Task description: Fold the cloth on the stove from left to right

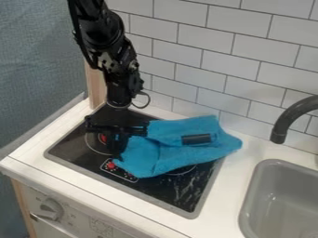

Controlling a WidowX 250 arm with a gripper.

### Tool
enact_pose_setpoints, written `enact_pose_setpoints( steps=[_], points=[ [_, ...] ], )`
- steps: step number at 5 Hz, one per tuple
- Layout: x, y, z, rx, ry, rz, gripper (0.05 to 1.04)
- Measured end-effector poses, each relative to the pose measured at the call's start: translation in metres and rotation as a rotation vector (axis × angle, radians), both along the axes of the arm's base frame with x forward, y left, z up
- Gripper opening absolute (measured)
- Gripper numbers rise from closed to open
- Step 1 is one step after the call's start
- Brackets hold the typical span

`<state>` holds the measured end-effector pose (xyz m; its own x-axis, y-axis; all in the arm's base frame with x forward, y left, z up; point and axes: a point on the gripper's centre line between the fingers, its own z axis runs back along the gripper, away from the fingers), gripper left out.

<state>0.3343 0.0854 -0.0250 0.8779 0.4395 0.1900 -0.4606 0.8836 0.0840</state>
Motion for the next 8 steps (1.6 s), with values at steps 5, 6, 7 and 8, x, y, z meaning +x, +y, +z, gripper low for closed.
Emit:
enact_pose_setpoints(
  steps=[5,6,7,8],
  points=[
    [-0.009,0.028,0.053,-0.043,-0.066,0.031,0.051],
    [-0.007,0.022,0.065,-0.077,-0.091,0.04,0.051],
    [0.003,0.013,0.074,-0.105,-0.111,0.048,0.051],
    [0.023,0.0,0.089,-0.111,-0.16,0.028,0.051]
  ],
)
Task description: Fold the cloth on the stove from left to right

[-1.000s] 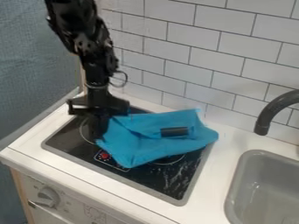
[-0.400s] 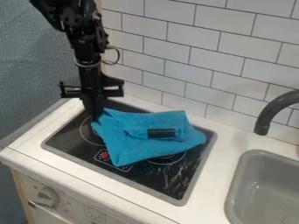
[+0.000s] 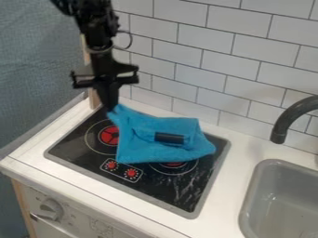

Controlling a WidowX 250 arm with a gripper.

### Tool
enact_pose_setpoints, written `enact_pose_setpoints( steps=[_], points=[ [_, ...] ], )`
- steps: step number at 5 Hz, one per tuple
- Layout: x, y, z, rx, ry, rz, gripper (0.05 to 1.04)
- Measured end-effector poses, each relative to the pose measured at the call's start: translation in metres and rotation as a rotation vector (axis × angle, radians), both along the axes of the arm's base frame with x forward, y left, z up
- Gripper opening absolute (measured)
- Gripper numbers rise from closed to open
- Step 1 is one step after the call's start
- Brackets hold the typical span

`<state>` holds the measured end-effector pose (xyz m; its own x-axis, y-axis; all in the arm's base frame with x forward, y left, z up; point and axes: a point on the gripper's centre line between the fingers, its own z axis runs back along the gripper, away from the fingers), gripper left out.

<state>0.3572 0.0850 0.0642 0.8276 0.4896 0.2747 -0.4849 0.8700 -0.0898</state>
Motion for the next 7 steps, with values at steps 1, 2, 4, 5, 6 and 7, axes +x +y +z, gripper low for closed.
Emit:
enact_pose_setpoints(
  steps=[1,2,4,5,6,7],
  points=[
    [0.018,-0.026,0.003,-0.018,-0.025,-0.042,0.051],
    [0.033,-0.049,-0.003,-0.031,-0.026,-0.078,0.051],
    [0.06,-0.095,-0.02,-0.045,-0.005,-0.162,0.051],
    [0.068,-0.109,-0.032,-0.039,0.007,-0.194,0.051],
    [0.068,-0.11,-0.046,-0.03,0.04,-0.205,0.051],
    [0.067,-0.108,-0.055,-0.002,0.076,-0.208,0.071]
  ],
)
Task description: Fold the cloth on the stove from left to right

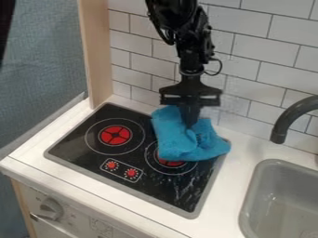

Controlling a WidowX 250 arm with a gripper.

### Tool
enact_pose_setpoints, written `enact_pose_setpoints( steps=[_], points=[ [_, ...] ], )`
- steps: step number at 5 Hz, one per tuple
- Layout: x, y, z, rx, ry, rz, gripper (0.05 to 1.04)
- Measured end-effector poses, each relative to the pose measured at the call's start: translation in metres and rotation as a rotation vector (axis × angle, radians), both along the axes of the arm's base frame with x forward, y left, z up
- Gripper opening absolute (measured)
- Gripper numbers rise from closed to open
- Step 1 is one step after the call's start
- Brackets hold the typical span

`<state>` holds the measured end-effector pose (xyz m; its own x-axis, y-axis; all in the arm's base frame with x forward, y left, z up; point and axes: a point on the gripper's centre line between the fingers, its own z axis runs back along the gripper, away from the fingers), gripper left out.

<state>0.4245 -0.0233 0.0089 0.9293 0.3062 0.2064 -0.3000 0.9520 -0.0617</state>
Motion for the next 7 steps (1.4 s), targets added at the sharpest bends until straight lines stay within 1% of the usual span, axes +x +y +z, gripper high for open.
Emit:
enact_pose_setpoints(
  steps=[1,2,3,4,5,6,7],
  points=[
    [-0.001,-0.001,-0.001,-0.007,0.008,0.016,0.22],
    [-0.005,0.004,-0.003,0.024,0.021,0.04,0.476],
    [-0.01,0.008,-0.007,0.045,0.037,0.059,0.777],
    [-0.017,0.007,-0.011,0.032,0.053,0.065,1.008],
    [-0.015,0.004,0.008,0.014,0.011,0.056,1.01],
    [-0.015,0.001,0.023,-0.01,-0.015,0.038,0.999],
    [-0.017,0.002,0.046,-0.018,-0.045,0.005,0.999]
  ],
)
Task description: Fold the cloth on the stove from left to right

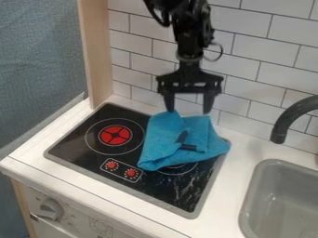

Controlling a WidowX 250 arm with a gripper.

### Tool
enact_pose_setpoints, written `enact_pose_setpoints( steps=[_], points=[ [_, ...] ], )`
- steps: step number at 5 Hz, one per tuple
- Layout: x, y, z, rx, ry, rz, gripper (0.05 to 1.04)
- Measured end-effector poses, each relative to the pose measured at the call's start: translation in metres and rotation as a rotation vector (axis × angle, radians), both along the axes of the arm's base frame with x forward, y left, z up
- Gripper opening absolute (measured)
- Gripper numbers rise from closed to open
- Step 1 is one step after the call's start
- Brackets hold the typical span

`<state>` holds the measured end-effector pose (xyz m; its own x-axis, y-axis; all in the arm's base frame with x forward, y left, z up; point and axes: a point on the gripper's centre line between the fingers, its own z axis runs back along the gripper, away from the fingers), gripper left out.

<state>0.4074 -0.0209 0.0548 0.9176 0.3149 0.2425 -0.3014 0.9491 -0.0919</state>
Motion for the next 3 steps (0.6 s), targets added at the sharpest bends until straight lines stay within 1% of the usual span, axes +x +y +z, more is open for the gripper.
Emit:
enact_pose_setpoints(
  steps=[1,3],
  points=[
    [-0.0099,0.0064,0.0125,0.029,0.039,-0.057,0.999],
    [-0.0098,0.0064,0.0131,0.03,0.037,-0.062,0.999]
  ],
)
